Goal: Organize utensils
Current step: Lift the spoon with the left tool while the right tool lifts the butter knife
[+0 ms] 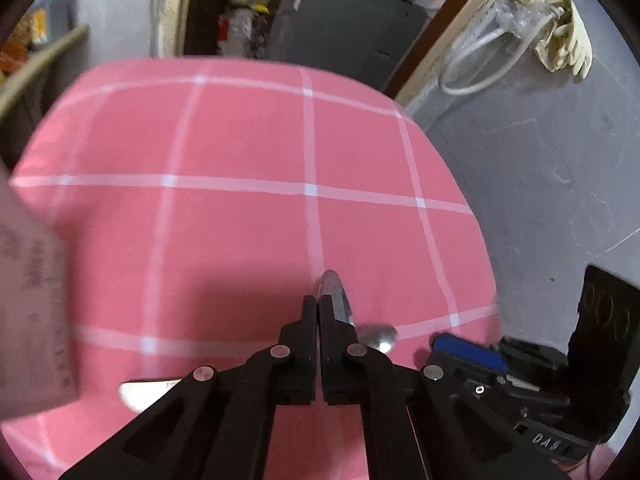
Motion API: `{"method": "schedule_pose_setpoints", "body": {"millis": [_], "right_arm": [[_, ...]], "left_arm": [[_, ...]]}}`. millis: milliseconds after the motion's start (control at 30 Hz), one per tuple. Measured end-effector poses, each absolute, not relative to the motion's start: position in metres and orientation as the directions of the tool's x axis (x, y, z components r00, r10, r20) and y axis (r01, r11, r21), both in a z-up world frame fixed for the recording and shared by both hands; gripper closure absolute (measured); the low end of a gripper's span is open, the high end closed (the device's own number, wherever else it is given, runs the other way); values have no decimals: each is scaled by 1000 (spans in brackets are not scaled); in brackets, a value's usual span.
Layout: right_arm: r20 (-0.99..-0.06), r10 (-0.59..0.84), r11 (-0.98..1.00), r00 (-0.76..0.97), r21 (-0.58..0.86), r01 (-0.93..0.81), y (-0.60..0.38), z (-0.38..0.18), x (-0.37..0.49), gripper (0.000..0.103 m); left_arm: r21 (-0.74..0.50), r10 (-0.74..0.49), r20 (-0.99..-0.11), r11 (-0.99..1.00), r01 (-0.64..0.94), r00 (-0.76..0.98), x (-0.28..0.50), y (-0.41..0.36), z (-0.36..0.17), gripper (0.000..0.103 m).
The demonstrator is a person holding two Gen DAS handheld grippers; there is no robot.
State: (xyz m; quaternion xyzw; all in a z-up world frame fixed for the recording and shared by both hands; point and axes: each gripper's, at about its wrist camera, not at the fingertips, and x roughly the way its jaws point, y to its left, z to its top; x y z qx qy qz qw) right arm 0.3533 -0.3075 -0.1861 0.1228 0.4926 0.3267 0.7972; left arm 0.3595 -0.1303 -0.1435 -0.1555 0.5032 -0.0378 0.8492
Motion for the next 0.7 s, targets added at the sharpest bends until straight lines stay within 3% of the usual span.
{"method": "schedule_pose_setpoints", "body": {"millis": [467, 700], "right_arm": [[-720, 648, 746, 249, 535, -396, -313, -180, 322, 77], [-718, 669, 723, 195, 567, -394, -299, -196, 273, 77]], "left_arm": [[-271, -48, -822, 910, -315, 567, 267, -112, -141, 101], [-349, -30, -776, 852, -390, 630, 218, -94, -141, 101]]}}
